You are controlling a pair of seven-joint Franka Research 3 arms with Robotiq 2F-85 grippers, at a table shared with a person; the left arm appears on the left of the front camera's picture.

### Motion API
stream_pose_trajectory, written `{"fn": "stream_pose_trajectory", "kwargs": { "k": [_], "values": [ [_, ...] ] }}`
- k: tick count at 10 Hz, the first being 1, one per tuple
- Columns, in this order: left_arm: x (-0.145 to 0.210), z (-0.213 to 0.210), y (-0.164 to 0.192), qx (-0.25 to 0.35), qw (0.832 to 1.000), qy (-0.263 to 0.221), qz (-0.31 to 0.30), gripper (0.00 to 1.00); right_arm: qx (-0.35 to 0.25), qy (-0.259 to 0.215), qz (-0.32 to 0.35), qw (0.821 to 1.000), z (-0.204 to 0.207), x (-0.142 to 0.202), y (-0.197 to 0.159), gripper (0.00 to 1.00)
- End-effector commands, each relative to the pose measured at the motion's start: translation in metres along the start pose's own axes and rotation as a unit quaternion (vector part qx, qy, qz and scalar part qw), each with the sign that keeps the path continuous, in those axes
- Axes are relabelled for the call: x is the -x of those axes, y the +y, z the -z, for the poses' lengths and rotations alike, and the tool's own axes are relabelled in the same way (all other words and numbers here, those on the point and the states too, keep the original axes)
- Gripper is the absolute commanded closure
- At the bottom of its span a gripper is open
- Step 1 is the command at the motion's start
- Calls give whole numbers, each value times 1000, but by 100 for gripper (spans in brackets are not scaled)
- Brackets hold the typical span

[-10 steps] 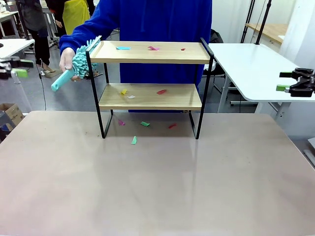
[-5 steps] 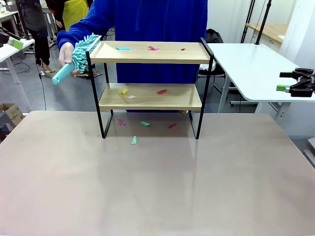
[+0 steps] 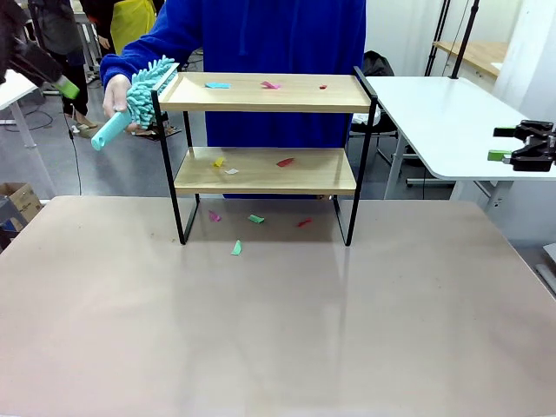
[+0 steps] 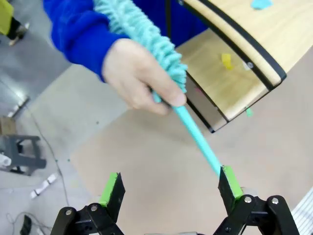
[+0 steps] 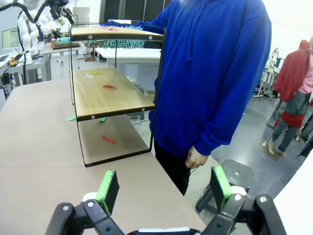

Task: Clean the shelf.
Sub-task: Pick up the Duster handed by the human.

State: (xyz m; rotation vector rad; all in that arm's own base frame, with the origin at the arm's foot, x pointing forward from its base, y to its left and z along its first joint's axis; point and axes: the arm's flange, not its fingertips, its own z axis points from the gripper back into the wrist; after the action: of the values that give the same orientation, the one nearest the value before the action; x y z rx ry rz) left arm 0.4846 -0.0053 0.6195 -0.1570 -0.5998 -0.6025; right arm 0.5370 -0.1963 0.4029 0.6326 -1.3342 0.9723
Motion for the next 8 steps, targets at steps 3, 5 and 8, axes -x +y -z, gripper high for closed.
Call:
{"fn": "stream_pose_trajectory", "kwargs": {
  "k": [3,5,8],
  "values": [
    [3,-15,17,-4,1000,-13,5,0,-1,-1,-2,1000,2,-2,0,0],
    [4,-4,-17,-17,1000,-17,-12,0,-1,-1,-2,1000,2,-2,0,0],
    [-1,1,-65,-111,991,-19,-78,0,-1,-1,-2,1000,2,-2,0,0]
  ]
}}
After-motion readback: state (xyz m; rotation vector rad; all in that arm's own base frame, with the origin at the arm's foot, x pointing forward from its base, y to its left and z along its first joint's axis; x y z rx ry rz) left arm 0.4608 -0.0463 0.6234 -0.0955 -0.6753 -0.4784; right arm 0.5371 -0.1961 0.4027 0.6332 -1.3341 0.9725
